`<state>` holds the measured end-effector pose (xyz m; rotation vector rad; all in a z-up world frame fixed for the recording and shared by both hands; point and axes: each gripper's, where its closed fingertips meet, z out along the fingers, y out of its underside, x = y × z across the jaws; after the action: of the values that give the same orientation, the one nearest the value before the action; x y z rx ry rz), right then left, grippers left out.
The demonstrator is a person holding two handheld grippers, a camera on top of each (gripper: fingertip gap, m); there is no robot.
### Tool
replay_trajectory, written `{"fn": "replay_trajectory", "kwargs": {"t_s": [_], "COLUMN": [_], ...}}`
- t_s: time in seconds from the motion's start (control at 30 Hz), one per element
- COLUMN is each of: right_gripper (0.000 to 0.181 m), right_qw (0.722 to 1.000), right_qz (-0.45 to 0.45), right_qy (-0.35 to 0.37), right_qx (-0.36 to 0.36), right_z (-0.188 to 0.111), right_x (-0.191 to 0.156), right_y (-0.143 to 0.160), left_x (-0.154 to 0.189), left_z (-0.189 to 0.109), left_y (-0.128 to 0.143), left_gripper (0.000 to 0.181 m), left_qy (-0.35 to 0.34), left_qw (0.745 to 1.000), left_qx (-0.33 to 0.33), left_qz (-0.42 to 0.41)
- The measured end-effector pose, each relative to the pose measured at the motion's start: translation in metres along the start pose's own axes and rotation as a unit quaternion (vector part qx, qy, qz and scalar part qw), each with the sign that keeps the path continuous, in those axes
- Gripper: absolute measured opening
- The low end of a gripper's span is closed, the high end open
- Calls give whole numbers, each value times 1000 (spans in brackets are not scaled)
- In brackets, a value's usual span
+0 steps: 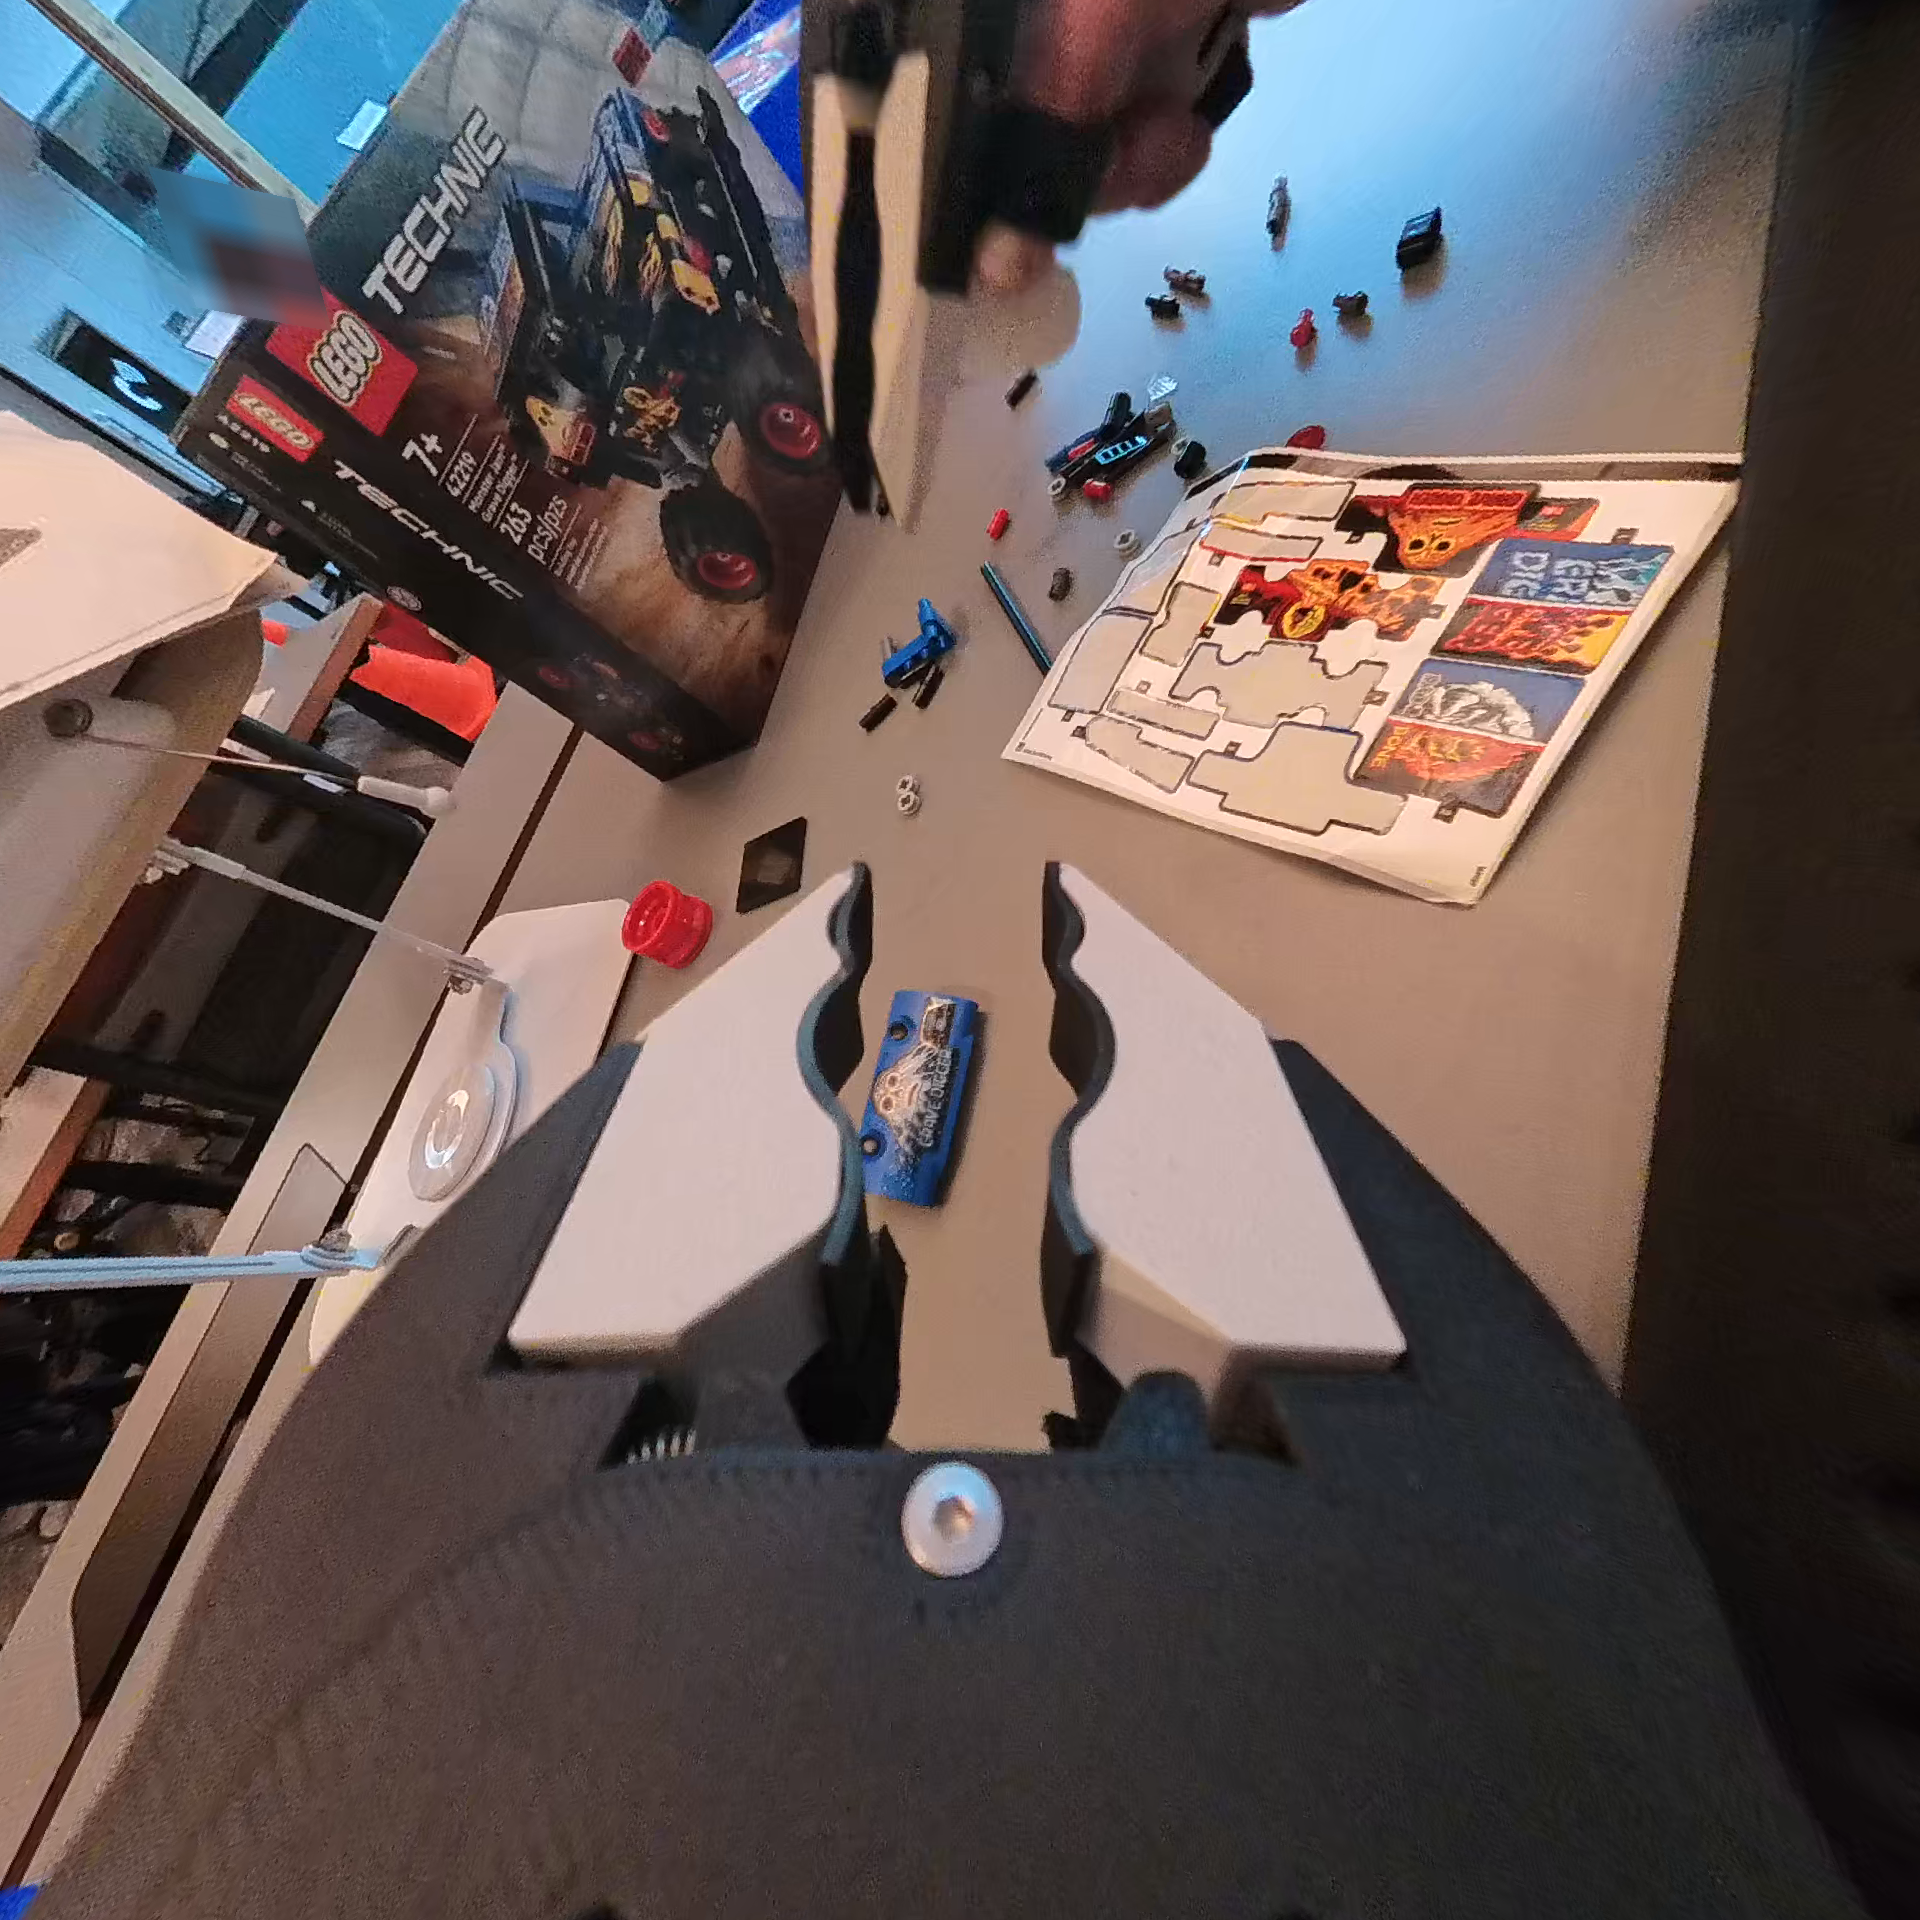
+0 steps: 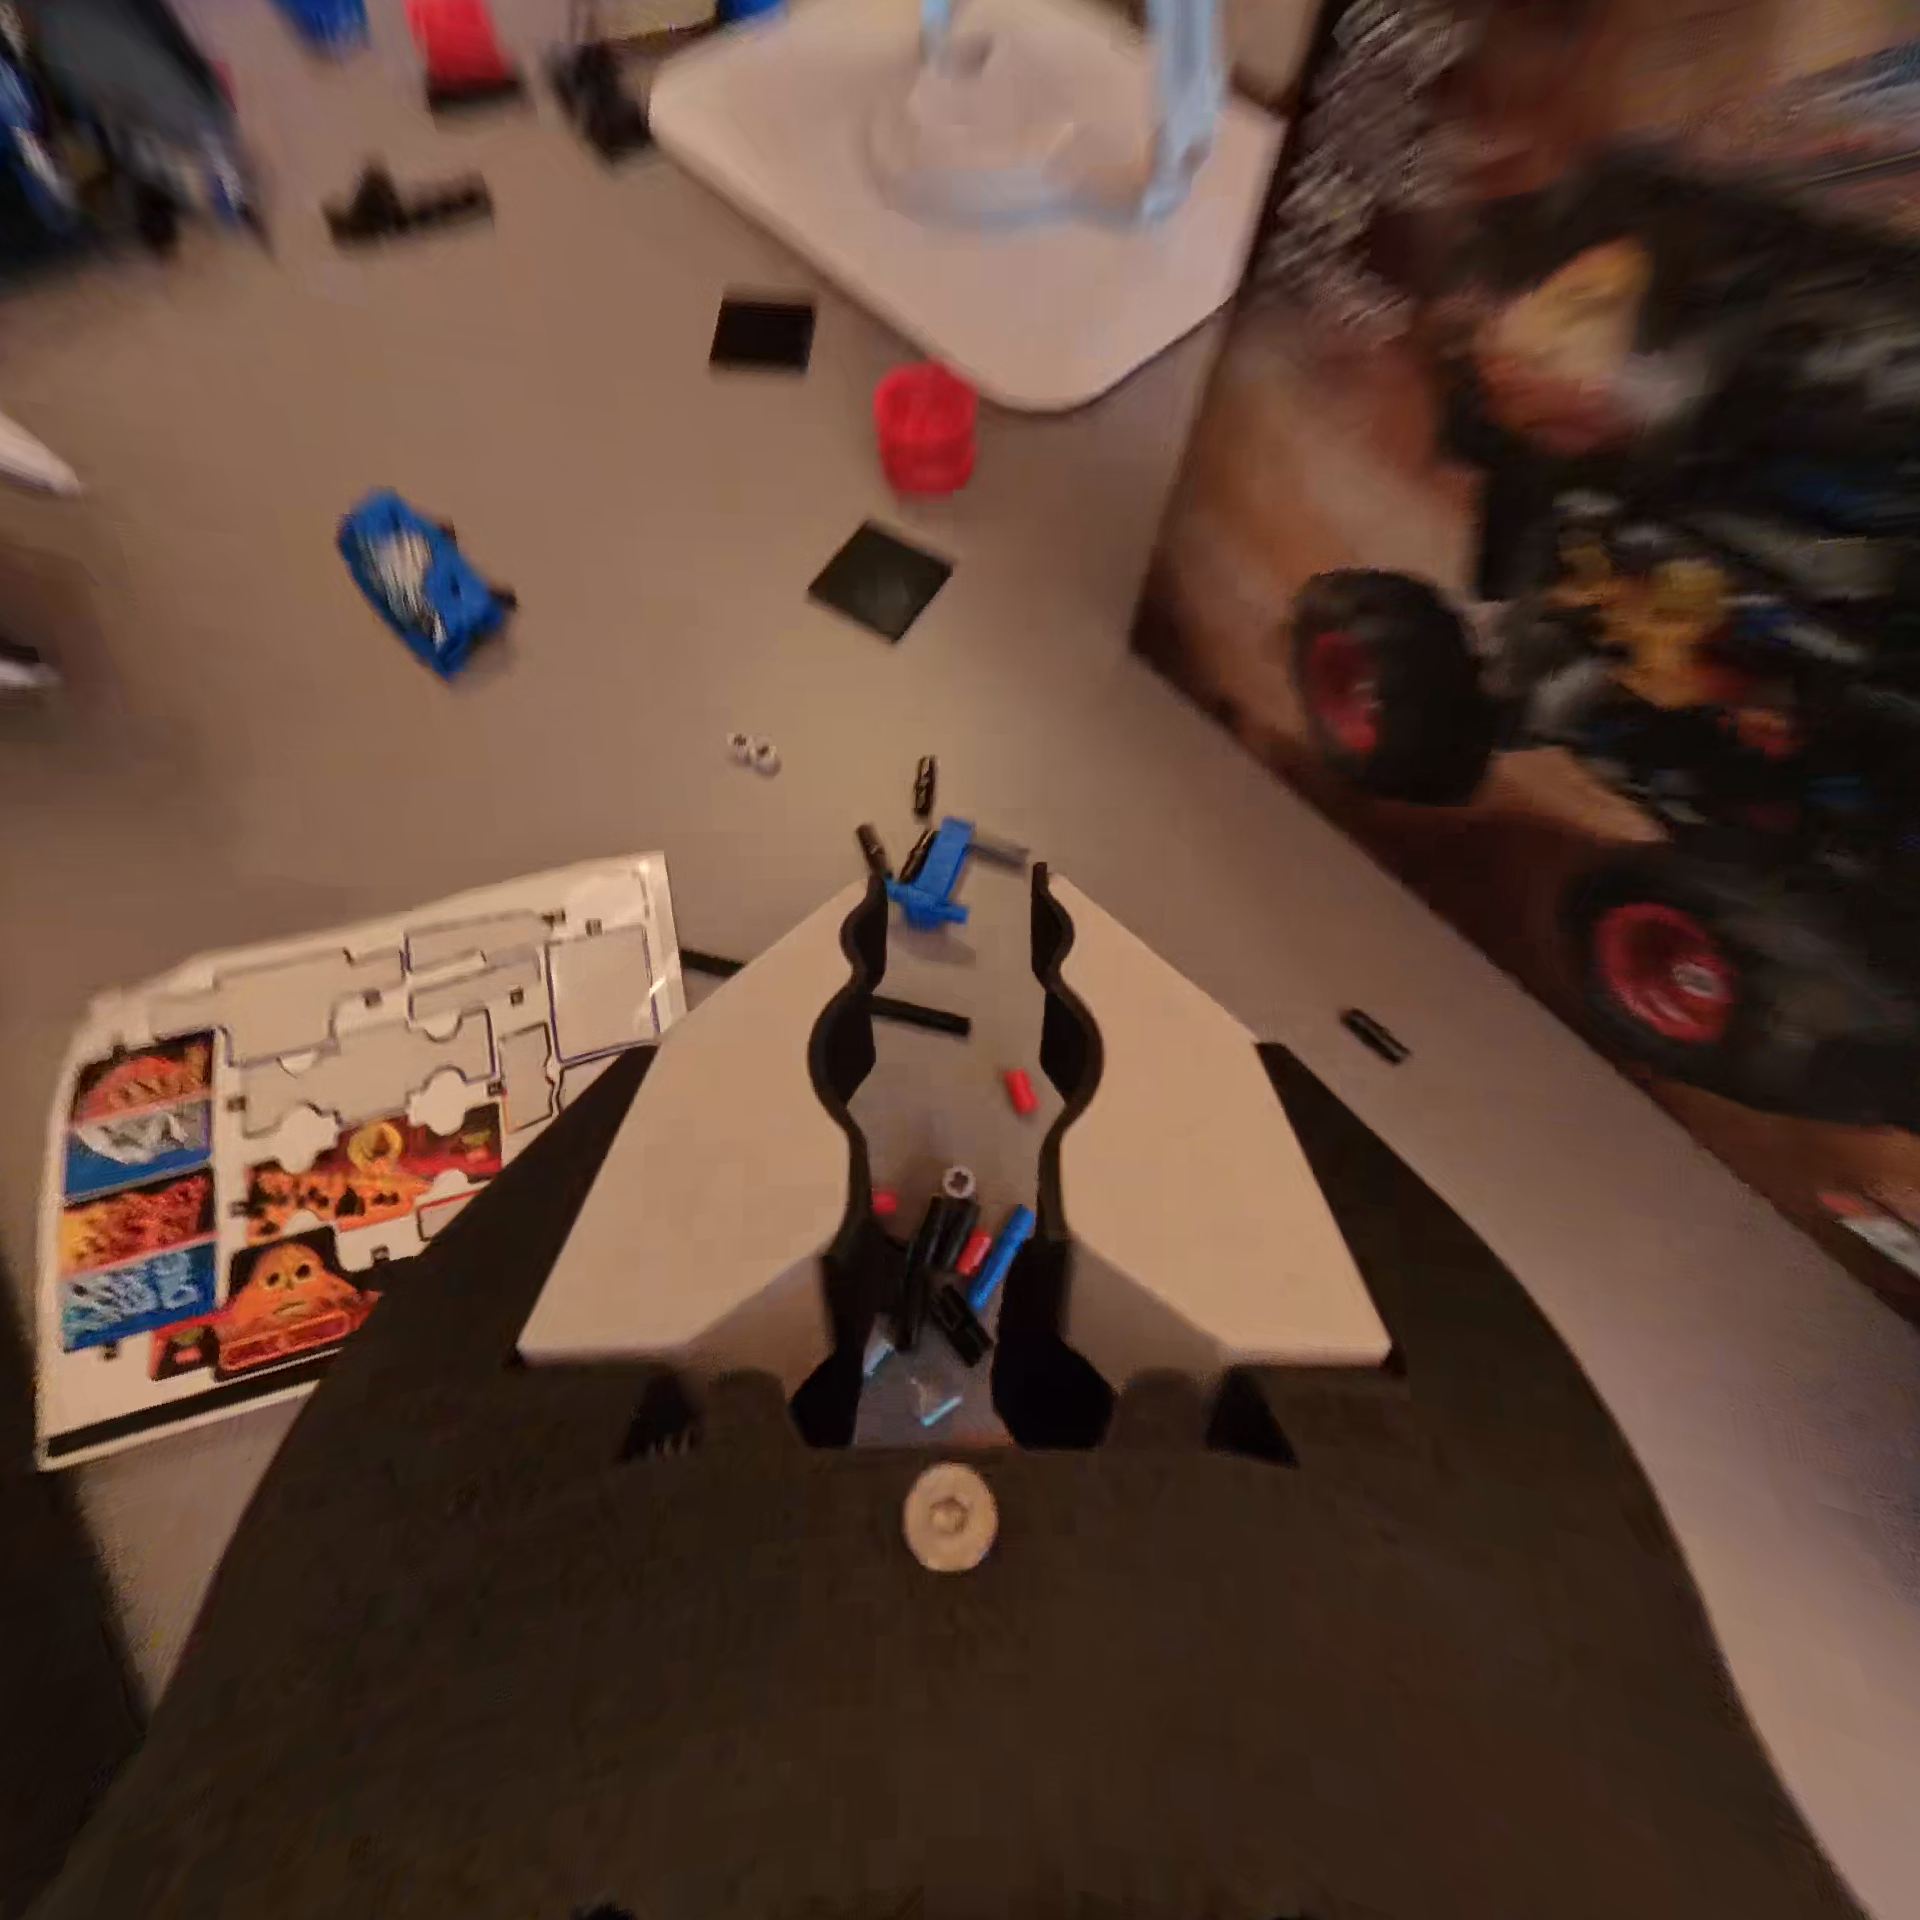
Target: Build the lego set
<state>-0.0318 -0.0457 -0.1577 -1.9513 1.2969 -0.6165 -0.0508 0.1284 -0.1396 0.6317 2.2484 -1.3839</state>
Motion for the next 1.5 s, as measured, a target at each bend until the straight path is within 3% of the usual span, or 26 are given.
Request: {"fn": "replay_trajectory", "kwargs": {"t_s": [0.13,0.23,0.4,0.6,0.77,0.9,1.1,1.5], "right_gripper": [27,25,0,0,25,6,6,5], "right_qw": [995,992,994,995,994,994,996,989], "right_qz": [-57,-73,-62,-58,-53,-60,-42,-1], "right_qy": [0,-4,-15,-17,-8,-11,-20,-118], "right_qx": [-87,-102,-93,-78,-92,-96,-71,84], "right_z": [36,48,46,42,46,46,41,9], "right_x": [-13,-18,-18,-18,-14,-16,-16,-39], "right_y": [20,21,21,18,23,24,18,-30], "left_x": [-1,-1,-1,-1,0,0,-1,-8], "left_z": [-1,-1,-3,-1,0,1,1,1], "left_y": [0,2,1,2,4,5,6,10], "left_gripper": [31,31,31,31,31,31,31,31], "left_qy": [3,4,5,8,11,12,10,0], "left_qw": [1000,1000,1000,1000,1000,1000,1000,999], "left_qx": [2,-1,3,0,-4,-4,-5,-11], "left_qz": [-11,-10,-15,-16,-19,-20,-23,-40]}}
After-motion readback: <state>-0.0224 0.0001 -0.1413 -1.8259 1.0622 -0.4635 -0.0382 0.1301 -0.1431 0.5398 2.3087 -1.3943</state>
